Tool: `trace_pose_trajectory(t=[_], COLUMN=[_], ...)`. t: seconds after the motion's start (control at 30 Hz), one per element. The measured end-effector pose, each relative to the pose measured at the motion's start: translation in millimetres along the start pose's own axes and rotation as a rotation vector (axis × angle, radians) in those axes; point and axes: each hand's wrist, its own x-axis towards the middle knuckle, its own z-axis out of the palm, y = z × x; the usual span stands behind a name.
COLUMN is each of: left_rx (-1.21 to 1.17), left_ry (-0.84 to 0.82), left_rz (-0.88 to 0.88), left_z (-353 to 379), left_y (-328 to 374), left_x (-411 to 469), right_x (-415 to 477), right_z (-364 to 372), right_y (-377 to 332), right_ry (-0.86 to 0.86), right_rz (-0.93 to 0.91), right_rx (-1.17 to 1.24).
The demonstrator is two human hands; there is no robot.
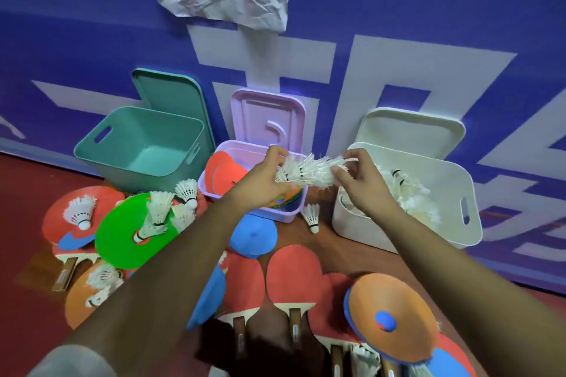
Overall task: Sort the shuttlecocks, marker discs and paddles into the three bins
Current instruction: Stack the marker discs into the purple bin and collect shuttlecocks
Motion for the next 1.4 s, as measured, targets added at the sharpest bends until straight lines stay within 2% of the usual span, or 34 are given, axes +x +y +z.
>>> trace_pose_trajectory(t=[0.23,0.33,0.4,0.6,0.73,0.8,0.97,1.07,1.13,1.23,1.3,1.4], left_rx=[0.103,0.246,0.325,0.361,0.389,0.517,0.819,0.669,0.493,0.355,0.297,0.256], left_ry=[-0.049,-0.014,-0.065,-0.152,-0.042,-0.031,-0.216,-0.200,-0.095,0.101,0.179,0.249], left_rz=[0.138,0.106,0.093,0.062,0.120,0.200,0.245,0.225,0.215,0.196,0.198,0.142], left_z=[91.8,125.8,143.6,173.5,179.0,182.2,182.1,168.6,151.2,117.9,95.4,61.0], left_y=[31.2,32.8,30.8,15.0,6.9,1.9,1.5,6.1,4.6,-4.2,-14.4,-36.9], left_x=[60.0,80.9,92.1,116.4,128.0,132.4,134.9,126.6,116.4,94.5,74.9,31.7], right_x=[-2.3,-6.6,-7.5,-3.3,6.1,10.1,10.3,8.0,8.8,13.2,16.7,15.0], right_z=[-82.3,-102.0,-110.6,-110.9,-100.5,-93.8,-83.0,-85.9,-86.5,-80.8,-68.5,-30.1], right_y=[66.4,94.9,113.2,144.9,146.6,150.6,157.8,144.5,129.5,102.3,83.1,52.2], right_ry=[0.035,0.040,0.026,0.001,0.078,0.087,-0.024,0.013,0.024,0.029,0.033,-0.049], right_rz=[0.117,0.155,0.164,0.090,0.051,0.068,0.139,0.138,0.104,0.021,-0.048,-0.151], right_rx=[-0.130,-0.208,-0.267,-0.396,-0.381,-0.430,-0.604,-0.633,-0.689,-0.734,-0.676,-0.557])
